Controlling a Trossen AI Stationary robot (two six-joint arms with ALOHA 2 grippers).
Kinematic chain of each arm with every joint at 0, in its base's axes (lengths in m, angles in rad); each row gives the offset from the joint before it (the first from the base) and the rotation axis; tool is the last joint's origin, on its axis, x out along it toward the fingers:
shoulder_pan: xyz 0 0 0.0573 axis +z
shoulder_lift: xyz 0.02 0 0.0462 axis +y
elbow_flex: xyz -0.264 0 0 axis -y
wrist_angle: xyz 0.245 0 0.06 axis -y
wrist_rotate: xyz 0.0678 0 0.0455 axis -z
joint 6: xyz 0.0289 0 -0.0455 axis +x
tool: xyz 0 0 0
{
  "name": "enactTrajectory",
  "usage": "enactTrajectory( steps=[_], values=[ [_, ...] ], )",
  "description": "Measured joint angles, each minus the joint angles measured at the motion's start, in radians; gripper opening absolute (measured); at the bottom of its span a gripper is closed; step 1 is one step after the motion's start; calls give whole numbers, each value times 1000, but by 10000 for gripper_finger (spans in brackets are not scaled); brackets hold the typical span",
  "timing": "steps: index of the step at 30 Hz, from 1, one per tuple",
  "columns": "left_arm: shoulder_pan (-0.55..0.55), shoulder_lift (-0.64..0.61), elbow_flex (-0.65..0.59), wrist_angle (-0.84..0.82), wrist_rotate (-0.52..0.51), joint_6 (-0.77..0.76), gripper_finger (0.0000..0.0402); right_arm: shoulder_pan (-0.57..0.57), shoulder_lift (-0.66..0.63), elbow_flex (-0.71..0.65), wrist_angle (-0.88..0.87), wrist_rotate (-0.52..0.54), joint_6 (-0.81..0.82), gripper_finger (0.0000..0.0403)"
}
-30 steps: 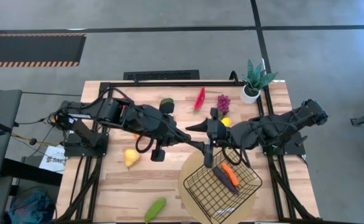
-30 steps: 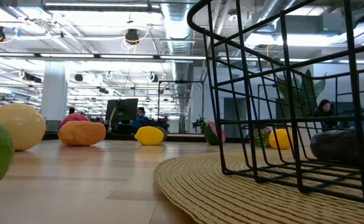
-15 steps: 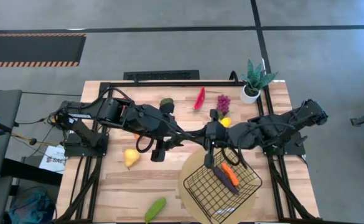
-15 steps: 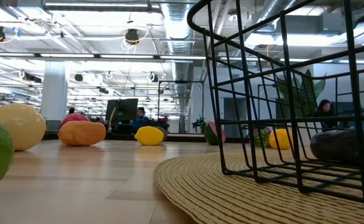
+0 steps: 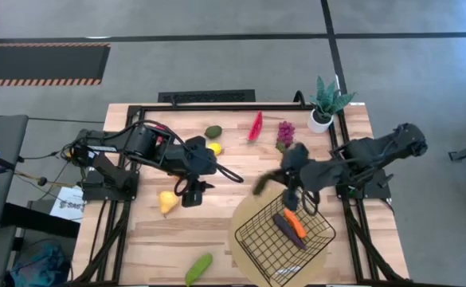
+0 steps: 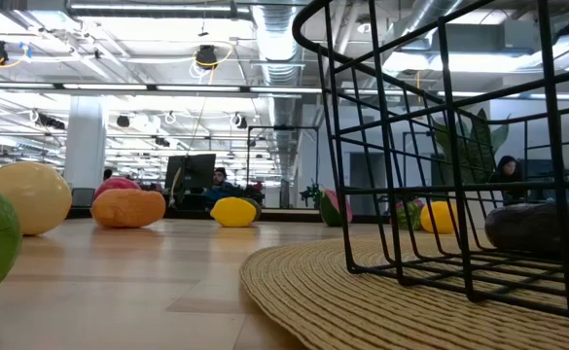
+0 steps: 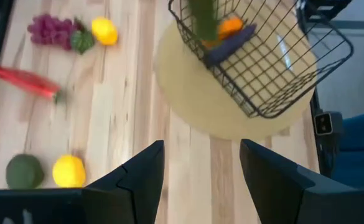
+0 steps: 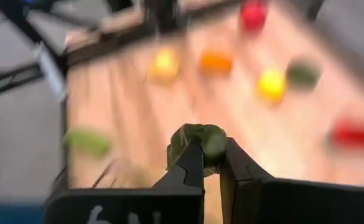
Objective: Build produce basket
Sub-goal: Put the green chili pepper into the mesh basket
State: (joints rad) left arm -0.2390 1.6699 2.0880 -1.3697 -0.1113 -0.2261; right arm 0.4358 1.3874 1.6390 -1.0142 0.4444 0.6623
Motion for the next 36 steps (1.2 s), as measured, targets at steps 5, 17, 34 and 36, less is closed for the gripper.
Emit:
enactTrajectory(
  steps=[5, 17, 34, 36],
  values=[
    [0, 0, 0, -8, -1, -3, 195, 65, 11, 0, -178, -239, 289, 16],
    [0, 0, 0, -5, -5, 4, 195, 138, 153, 0, -277, -470, 503, 15],
    [0, 0, 0, -11, -5, 4, 195, -50, 423, 0, -273, -756, 69, 15],
    [0, 0, 0, -12, -5, 4, 195, -61, 448, 0, -273, -779, 34, 14]
  ],
)
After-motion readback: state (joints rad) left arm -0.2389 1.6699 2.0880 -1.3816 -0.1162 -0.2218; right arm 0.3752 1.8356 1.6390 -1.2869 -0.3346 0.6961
